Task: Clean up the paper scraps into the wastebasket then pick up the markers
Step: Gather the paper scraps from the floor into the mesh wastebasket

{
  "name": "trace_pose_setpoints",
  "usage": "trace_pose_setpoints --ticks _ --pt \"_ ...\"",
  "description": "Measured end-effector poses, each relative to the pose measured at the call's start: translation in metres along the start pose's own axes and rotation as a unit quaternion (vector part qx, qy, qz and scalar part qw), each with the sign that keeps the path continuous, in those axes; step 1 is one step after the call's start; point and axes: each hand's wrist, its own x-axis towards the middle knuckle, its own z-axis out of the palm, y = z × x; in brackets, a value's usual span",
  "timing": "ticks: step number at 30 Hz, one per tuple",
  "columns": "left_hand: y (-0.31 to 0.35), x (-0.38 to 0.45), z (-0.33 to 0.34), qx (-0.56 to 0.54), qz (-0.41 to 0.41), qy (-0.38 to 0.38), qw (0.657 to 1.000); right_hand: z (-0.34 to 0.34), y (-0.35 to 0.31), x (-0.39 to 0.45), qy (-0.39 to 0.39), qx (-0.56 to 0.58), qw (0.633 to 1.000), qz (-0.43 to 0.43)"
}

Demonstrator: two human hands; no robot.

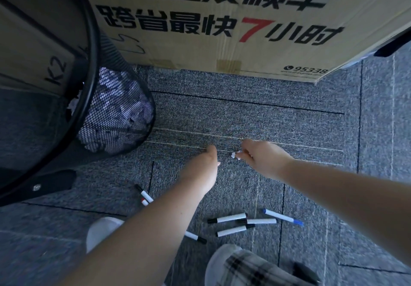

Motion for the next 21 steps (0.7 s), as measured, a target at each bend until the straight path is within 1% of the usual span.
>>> trace_pose_setpoints --ticks 4,6,9,12,16,21 --pt "0.004 0.005 0.003 0.034 0.008 -0.017 0.999 0.007 0.003 0.003 -0.009 -0.053 0.999 0.001" --pt "0.007 0.004 0.003 0.029 0.013 -0.028 0.999 0.011 0.003 0.005 -0.018 -0.062 0.998 0.007" --pt "0.006 0.002 0.001 -0.020 0.005 -0.031 0.999 0.018 0.001 0.010 -0.030 -0.048 0.998 0.030" --pt "0.001 0.003 -0.010 -0.070 0.003 -0.012 0.997 0.015 0.001 0.012 -0.050 -0.003 0.998 0.043" --pt "-0.012 0.003 -0.031 -0.072 0.018 0.008 0.997 0.004 -0.002 0.005 -0.040 0.076 0.996 0.021" --pt "-0.027 0.008 -0.040 -0.075 0.004 0.023 0.997 0.010 -0.009 0.007 -0.055 0.028 0.998 -0.003"
